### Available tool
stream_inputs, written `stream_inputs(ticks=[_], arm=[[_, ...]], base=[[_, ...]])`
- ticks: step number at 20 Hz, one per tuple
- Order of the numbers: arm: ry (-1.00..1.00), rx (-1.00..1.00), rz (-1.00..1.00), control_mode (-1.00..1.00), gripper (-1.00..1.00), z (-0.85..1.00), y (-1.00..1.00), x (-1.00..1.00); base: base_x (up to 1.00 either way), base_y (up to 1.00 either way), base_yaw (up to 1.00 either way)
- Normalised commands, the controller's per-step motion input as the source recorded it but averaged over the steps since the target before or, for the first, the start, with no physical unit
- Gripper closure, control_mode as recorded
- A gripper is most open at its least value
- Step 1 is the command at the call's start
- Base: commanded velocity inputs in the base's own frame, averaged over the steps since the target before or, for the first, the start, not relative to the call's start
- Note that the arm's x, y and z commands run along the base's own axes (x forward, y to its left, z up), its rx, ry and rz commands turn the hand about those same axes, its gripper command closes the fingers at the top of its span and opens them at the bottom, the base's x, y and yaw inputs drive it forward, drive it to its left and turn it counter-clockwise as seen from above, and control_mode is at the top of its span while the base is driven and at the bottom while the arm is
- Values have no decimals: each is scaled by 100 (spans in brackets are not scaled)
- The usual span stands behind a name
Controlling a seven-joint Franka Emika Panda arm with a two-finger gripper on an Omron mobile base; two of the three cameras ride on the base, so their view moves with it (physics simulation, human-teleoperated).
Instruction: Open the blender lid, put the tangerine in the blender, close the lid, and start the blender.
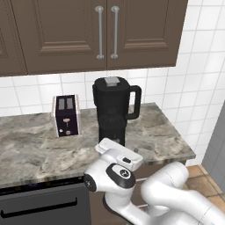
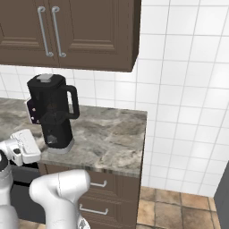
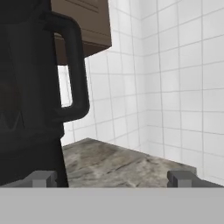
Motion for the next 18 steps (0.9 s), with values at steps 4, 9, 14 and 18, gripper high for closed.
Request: stream_inputs(ticks=[4, 9, 14, 18], arm=[[0, 0, 0, -100, -100, -3, 1, 17], [0, 0, 0, -100, -100, -1, 0, 26], [0, 0, 0, -100, -100, -11, 0, 24], [0, 0, 0, -100, -100, -20, 0, 19]], base=[[0, 0, 0], [0, 0, 0], [0, 0, 0], [0, 0, 0]])
